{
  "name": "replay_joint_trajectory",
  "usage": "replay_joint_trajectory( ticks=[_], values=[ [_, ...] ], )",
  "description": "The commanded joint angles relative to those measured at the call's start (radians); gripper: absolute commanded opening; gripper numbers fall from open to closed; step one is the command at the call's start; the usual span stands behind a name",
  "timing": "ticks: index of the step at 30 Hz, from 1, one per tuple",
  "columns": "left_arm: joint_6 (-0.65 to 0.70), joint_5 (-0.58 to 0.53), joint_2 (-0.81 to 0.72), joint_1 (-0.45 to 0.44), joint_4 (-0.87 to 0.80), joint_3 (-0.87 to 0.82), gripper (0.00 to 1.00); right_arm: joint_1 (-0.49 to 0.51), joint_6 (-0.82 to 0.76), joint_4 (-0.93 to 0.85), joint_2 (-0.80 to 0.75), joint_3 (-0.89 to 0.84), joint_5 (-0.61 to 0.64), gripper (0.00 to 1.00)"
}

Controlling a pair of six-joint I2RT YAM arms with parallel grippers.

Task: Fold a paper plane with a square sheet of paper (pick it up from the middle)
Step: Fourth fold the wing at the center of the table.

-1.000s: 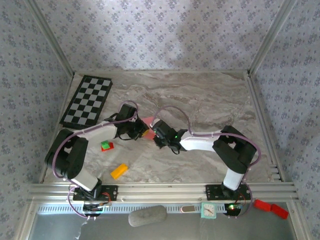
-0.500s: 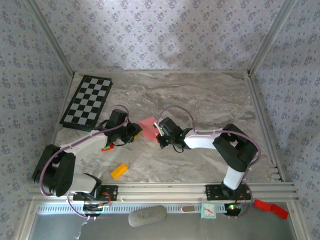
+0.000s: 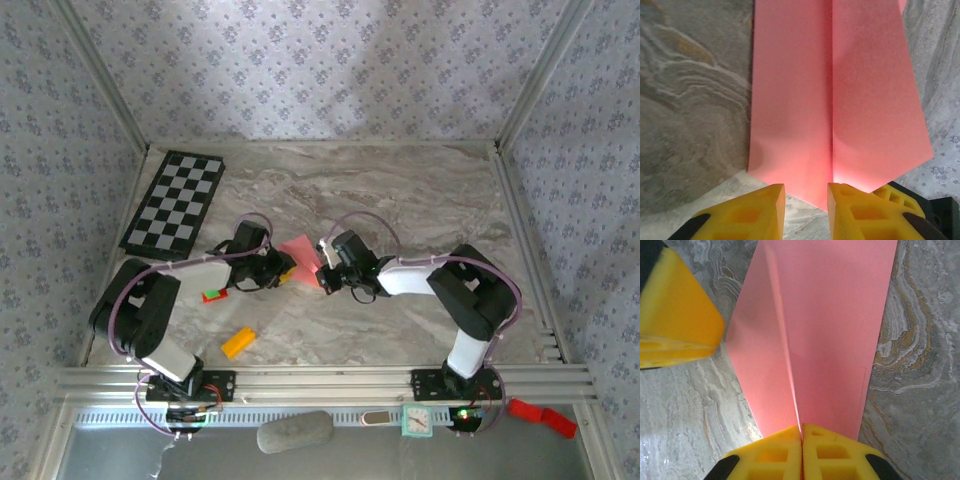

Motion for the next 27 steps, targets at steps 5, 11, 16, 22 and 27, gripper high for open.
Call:
replay_joint_trajectory(
  ticks=[5,11,16,22,27],
  values=[
    [0.033,0.028,0.034,-0.010,0.040,0.056,0.30,-0.028,0.044,0.059,-0.017,-0.022,-0.094,0.09],
    [0.040,0.039,0.077,-0.011,0.055,0.065,0.31,-0.034,0.047,0.061,-0.012,-0.021,-0.110,0.09],
    [0.040,0.045,0.106,-0.016,0.059,0.077,0.33,-0.036,0.047,0.057,-0.009,-0.017,-0.110,0.09],
    [0.038,0.029,0.125,-0.016,0.008,0.086,0.38,-0.036,0.034,0.029,-0.013,-0.009,-0.086,0.12],
    [0.037,0.008,0.135,-0.017,-0.040,0.087,0.39,-0.027,0.005,-0.016,-0.027,0.004,-0.054,0.22]
  ],
)
